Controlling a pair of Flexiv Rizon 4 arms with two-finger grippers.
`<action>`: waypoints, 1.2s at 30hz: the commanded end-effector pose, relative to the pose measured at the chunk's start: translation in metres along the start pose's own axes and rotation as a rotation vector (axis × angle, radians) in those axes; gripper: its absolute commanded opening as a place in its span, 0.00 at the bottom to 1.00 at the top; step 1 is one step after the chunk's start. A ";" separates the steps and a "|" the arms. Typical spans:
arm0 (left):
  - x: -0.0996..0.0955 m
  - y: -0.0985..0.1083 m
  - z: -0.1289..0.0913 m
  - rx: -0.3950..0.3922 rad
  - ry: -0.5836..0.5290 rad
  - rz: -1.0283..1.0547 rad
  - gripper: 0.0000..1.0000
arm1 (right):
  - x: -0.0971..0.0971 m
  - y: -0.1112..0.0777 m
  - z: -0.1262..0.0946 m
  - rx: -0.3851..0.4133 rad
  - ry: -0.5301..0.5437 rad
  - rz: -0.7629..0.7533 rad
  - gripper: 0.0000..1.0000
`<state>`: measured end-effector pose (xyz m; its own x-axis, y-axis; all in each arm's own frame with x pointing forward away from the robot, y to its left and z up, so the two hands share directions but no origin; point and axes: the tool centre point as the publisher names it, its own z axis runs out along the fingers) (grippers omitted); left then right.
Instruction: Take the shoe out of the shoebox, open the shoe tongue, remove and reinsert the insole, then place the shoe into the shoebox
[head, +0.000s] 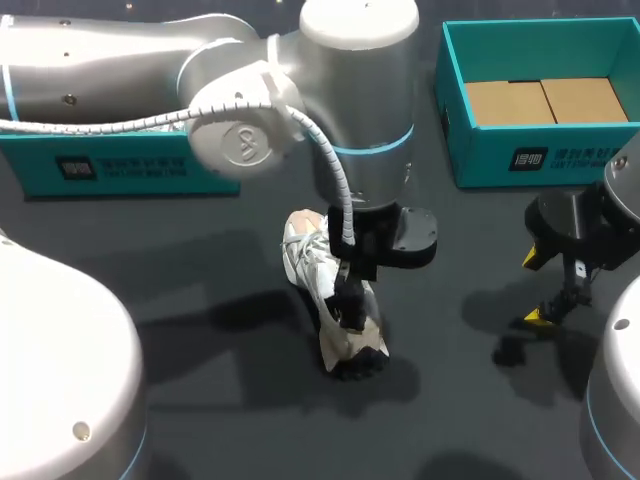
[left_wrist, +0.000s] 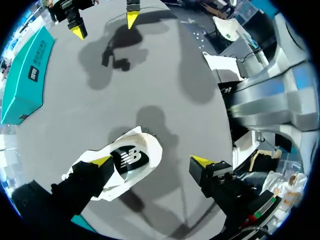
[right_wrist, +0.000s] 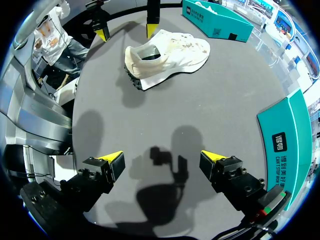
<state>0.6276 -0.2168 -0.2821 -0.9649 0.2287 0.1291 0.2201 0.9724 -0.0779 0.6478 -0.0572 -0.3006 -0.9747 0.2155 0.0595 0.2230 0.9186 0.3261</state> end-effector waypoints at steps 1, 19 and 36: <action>0.003 -0.010 0.009 -0.006 -0.038 -0.236 1.00 | 0.002 0.000 0.000 0.001 -0.003 0.000 1.00; 0.005 -0.012 0.050 0.030 -0.115 -0.508 1.00 | 0.002 0.000 0.000 0.001 -0.003 0.000 1.00; 0.006 -0.013 0.082 0.018 -0.057 -0.489 1.00 | 0.002 0.000 0.000 0.001 -0.003 0.000 1.00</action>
<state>0.6090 -0.2283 -0.3539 -0.9608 -0.2580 0.1011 -0.2630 0.9640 -0.0394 0.6478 -0.0571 -0.3006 -0.9747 0.2155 0.0595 0.2230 0.9186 0.3261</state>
